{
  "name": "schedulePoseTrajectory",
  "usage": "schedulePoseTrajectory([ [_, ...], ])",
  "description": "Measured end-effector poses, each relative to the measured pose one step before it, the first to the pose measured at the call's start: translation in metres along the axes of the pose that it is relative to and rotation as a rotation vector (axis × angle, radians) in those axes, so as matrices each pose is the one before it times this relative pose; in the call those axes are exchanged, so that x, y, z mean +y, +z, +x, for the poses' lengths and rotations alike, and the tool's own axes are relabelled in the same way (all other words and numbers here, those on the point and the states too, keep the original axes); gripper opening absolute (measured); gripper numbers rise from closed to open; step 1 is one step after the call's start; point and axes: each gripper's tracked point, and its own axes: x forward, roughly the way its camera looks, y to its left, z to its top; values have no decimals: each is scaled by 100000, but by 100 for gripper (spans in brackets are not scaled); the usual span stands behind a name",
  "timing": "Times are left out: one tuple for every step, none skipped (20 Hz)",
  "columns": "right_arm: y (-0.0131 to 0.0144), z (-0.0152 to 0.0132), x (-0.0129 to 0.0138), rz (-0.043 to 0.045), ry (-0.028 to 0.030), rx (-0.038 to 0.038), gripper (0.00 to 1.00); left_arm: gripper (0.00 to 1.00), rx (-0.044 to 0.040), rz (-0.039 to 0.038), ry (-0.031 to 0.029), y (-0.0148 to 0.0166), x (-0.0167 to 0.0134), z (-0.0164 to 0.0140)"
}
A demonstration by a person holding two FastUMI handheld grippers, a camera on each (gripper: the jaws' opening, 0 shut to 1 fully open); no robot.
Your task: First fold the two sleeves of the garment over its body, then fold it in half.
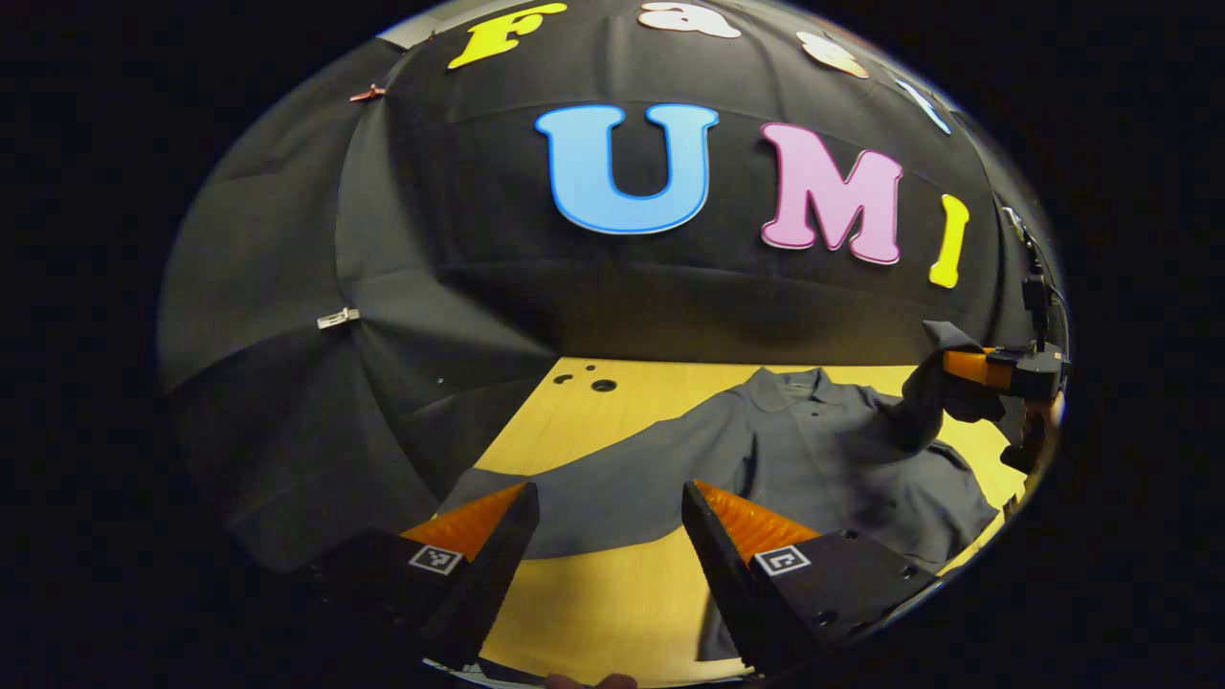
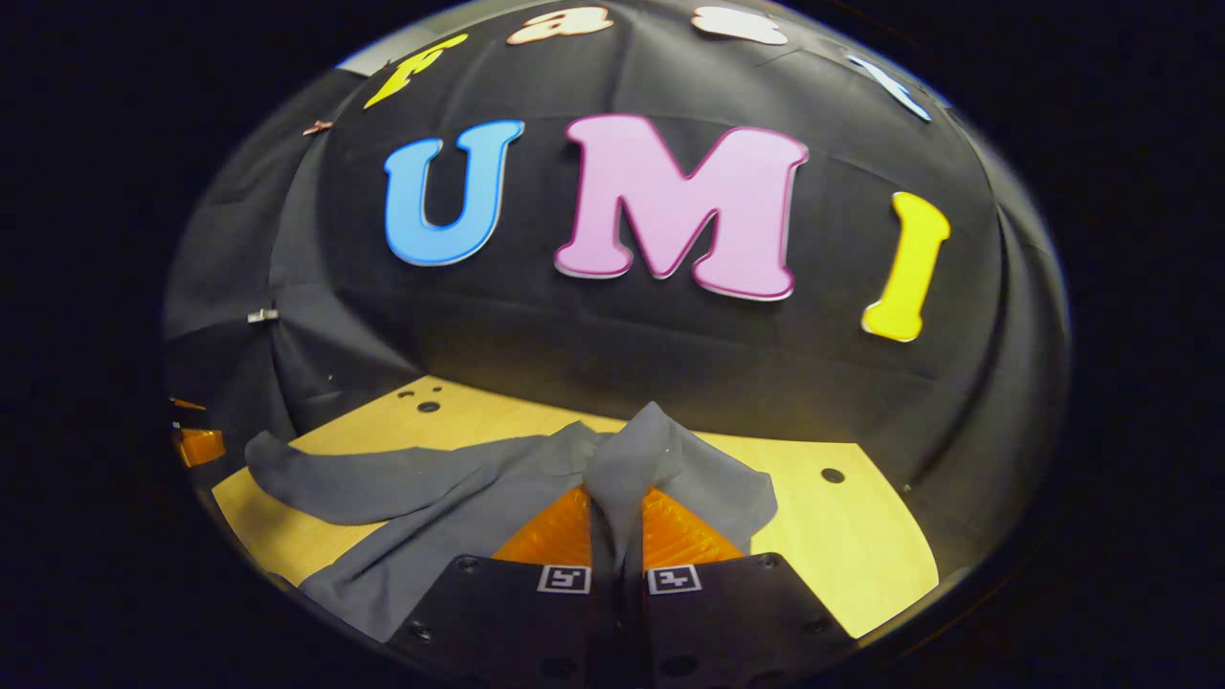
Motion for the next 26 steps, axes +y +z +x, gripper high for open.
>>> schedulePoseTrajectory([
  [-888, 1076, 1020, -1157, 1039, 1675, 7, 95, 635, -549, 1817, -534, 1056, 453],
  [-944, 927, 902, -962, 1011, 1857, 7, 95, 662, -289, 1898, -605, 1203, 535],
  [-1014, 972, 906, -236, 867, 2272, 7, 95, 707, -122, 2109, -400, 1162, 526],
  [-922, 971, 899, 263, 945, 1956, 7, 95, 699, -24, 2078, -511, 1232, 590],
  [-919, 904, 880, 234, 780, 2172, 7, 95, 815, -6, 2085, -366, 1147, 659],
  [-850, 736, 867, 511, 848, 2292, 7, 95, 762, -133, 2082, -480, 1224, 443],
  [-952, 916, 923, 746, 1247, 2549, 7, 95, 833, -415, 1657, -336, 1014, 689],
  [-760, 591, 786, 596, 882, 2702, 7, 95, 944, -493, 1287, -435, 873, 738],
  [-752, 541, 670, 1225, 565, 2364, 7, 95, 1300, -434, 606, -335, 750, 865],
  [-571, 603, 758, 1740, 1137, 2015, 8, 95, 1923, -655, 1417, -686, 860, 741],
  [-504, 695, 519, 1024, 456, 1636, 10, 95, 1489, -1364, 1195, -394, 729, 800],
  [-382, 456, 511, 271, 415, 1388, 10, 95, 987, -1560, 890, -227, 572, 790],
  [-453, 368, 552, 213, 835, 1419, 11, 95, 741, -1188, 1210, -177, 455, 579],
  [-449, 367, 566, 597, 1366, 1717, 12, 95, 587, -741, 963, -217, 514, 750],
  [-438, 166, 615, 1207, 2167, 1766, 17, 95, 682, -90, 548, -403, 482, 909],
  [-459, 151, 752, 2140, 2797, 1767, 16, 95, 858, 707, 322, -347, 249, 618],
  [-339, 203, 936, 2588, 3417, 1888, 28, 95, 525, 1198, 180, -165, 171, 690],
  [-169, 92, 847, 2258, 2917, 1268, 32, 95, 1512, 1212, 10, -459, 221, 672],
  [56, 74, 777, 1413, 2518, 538, 34, 95, 1562, 823, 567, -381, 287, 641],
  [-120, -66, 953, 1656, 3783, 315, 38, 95, 1688, 438, -95, -561, 51, 620],
  [-37, -225, 1336, 2254, 4870, 716, 48, 95, 829, -2, -165, -234, -39, 376],
  [24, -384, 1301, 1848, 4858, 488, 49, 95, 571, -53, -557, -102, -86, 399],
  [156, -466, 642, 794, 2395, -559, 48, 95, 514, -49, -545, 42, -48, 326],
  [361, -608, 266, 47, 515, -1209, 60, 95, 566, 352, -869, -173, -145, 232],
  [408, -1079, -92, 342, -348, -1586, 61, 95, 791, 596, -735, -80, -271, 379],
  [442, -1145, -259, 786, -320, -1436, 62, 95, 937, 592, -1111, -170, -378, 434],
])
